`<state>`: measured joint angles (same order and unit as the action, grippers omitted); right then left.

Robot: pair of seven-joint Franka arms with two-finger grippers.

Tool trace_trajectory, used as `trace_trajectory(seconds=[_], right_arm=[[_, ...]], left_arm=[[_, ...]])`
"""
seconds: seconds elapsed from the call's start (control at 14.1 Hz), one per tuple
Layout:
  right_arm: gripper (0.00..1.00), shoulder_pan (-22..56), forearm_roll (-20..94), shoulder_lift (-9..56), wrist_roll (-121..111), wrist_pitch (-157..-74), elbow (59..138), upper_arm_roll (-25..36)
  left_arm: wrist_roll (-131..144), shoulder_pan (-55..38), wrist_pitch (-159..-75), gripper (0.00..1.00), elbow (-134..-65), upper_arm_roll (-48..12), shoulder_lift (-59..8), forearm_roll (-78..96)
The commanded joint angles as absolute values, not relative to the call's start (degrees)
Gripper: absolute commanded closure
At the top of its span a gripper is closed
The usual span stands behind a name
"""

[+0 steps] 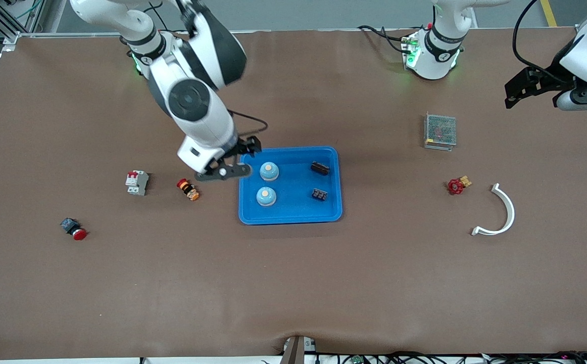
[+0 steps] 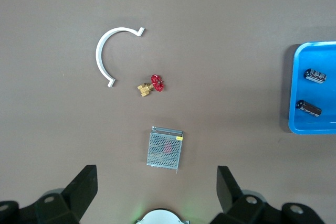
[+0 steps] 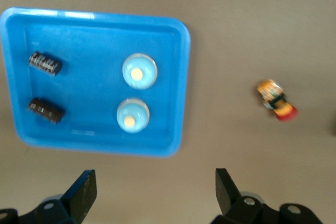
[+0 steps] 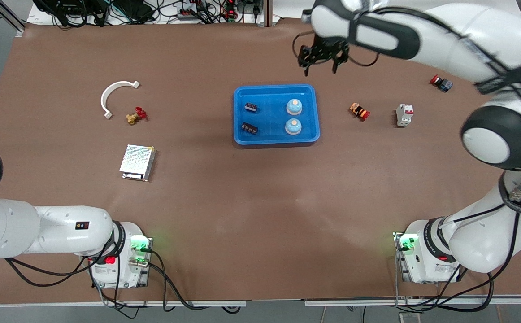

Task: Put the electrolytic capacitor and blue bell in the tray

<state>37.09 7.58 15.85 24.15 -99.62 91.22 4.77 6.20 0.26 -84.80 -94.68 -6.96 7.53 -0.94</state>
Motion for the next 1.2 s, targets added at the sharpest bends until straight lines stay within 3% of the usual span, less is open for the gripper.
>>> trace_trajectory(seconds=[0.0,0.21,0.57,0.85,1.13], right_arm=[[0.0,35.4,5.8,7.5,24.4,-94.2,93.8,4.0],[0.0,31.7,4.8,1.1,19.8,-88.5,93.8,4.0],[0.0,19.2,2.1,-5.1,5.7,-82.6,93.8,4.0],[0.0,8.0,1.9,-5.5,-2.2,-82.7,93.8,4.0],[0.0,3.5,-0.4,-4.8,-3.3,-84.1,93.9,4.0]], left_arm=[[4.9,0.4,-85.0,0.0,-94.5,-7.1,7.8,-0.5],[4.9,0.4,-85.1,0.0,-94.5,-7.1,7.8,-0.5],[4.9,0.4,-85.1,0.0,-94.5,-7.1,7.6,-0.5],[4.9,0.4,-85.1,0.0,-94.5,-7.5,7.6,-0.6],[4.9,0.4,-85.2,0.0,-94.5,-7.5,7.1,-0.6]])
